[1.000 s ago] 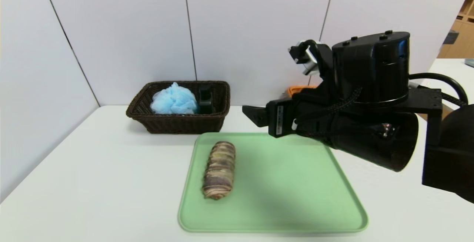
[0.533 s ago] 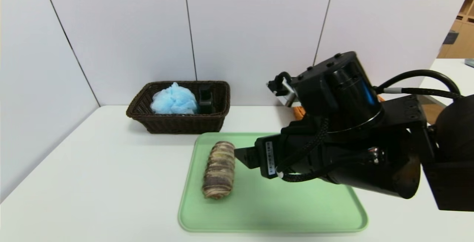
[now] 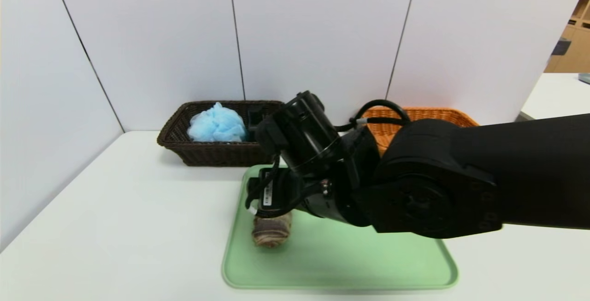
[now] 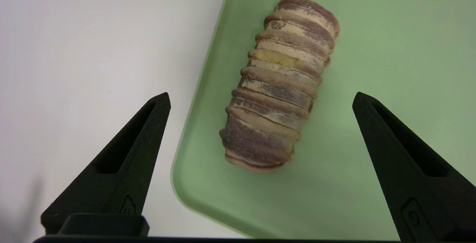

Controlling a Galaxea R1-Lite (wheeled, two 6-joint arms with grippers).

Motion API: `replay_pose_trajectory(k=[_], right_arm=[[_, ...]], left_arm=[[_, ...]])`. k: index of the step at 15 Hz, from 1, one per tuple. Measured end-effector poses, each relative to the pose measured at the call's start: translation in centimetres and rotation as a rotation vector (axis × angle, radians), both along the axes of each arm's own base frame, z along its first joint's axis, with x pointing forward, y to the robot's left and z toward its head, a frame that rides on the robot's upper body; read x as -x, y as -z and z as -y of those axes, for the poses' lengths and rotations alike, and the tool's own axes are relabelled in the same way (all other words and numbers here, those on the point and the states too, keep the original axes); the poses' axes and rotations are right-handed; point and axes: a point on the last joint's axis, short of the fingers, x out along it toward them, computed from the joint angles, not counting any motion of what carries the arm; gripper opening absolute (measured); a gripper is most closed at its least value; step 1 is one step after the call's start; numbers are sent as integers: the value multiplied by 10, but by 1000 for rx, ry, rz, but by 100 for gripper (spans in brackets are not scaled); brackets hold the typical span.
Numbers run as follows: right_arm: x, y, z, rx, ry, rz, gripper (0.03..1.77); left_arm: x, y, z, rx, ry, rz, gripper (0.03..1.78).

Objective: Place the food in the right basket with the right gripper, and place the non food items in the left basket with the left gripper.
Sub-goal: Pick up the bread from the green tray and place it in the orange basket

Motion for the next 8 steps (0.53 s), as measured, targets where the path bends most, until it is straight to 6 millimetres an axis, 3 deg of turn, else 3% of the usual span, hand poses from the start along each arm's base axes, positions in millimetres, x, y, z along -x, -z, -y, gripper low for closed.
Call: replay_pose_trajectory(k=[3, 8], right_arm=[[-7, 22, -21, 37, 78, -27, 169], [-15, 49, -37, 117, 123, -30, 169]], left_arm=[[0, 0, 0, 0, 0, 0, 169], [0, 0, 0, 0, 0, 0, 169]])
